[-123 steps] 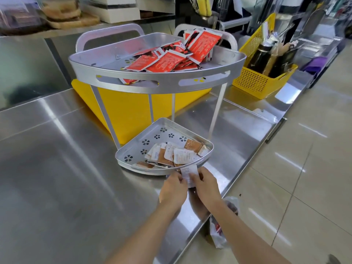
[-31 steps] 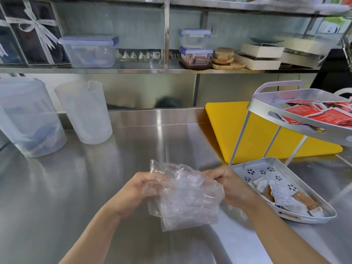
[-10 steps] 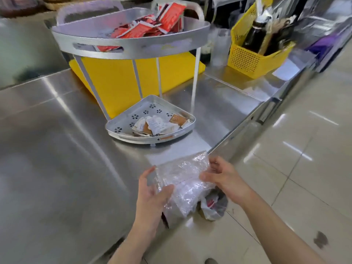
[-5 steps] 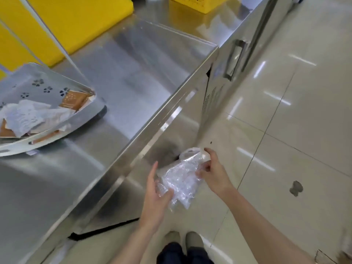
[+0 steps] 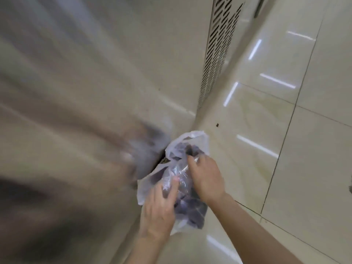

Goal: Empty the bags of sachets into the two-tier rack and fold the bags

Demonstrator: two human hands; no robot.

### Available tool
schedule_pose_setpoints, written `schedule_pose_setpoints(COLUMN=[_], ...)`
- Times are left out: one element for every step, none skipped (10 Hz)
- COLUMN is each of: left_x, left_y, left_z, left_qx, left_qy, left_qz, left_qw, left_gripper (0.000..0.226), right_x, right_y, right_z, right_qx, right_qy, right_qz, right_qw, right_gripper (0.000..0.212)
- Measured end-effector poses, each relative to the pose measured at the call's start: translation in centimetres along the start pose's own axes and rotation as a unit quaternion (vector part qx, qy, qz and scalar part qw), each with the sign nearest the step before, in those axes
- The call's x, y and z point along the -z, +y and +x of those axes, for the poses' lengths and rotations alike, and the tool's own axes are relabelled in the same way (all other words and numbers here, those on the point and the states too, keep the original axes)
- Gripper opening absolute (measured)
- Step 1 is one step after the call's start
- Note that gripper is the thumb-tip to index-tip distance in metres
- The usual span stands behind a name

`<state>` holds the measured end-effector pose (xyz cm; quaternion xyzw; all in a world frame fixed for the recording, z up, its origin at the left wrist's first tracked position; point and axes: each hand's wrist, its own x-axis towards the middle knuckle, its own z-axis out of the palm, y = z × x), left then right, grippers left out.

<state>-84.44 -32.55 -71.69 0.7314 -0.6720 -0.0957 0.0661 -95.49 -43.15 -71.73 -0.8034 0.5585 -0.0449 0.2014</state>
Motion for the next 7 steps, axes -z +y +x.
schedule_pose_setpoints(left_x=[-3.8,-7.1,-8.1,-6.5,-2.4,4.0,11.3], left_y=[-0.3,-0.9,-0.9,-0.5,0.3,1.2,2.4], left_z=[1.9,4.1,5.6,6.0,5.5,5.1,4.1], left_qx=[0.058,0.032,-0.013,-0.028,0.002,0.023,0.022], left_qy=[-0.203,-0.366,-0.398,-0.379,-0.349,-0.292,-0.200], left_qz=[0.153,0.242,0.271,0.268,0.211,0.145,0.090], left_qw=[0.965,0.898,0.876,0.885,0.913,0.945,0.975], left_gripper=[0.051,0.054,0.057,0.050,0.059,0.060,0.050], right_x=[-5.3,-9.9,-11.5,-9.3,-4.5,2.8,10.2], right_y=[-1.0,-1.2,0.2,0.1,-1.6,-3.5,-5.5], right_z=[0.5,0.7,1.1,1.4,0.9,-0.5,-2.5], right_qx=[0.112,0.161,0.159,0.148,0.128,0.121,0.132], right_qy=[-0.125,-0.267,-0.298,-0.310,-0.265,-0.225,-0.131], right_qz=[-0.242,-0.321,-0.273,-0.268,-0.213,-0.125,-0.079], right_qw=[0.956,0.894,0.901,0.900,0.932,0.959,0.979], right_gripper=[0.046,0.050,0.040,0.036,0.038,0.041,0.047])
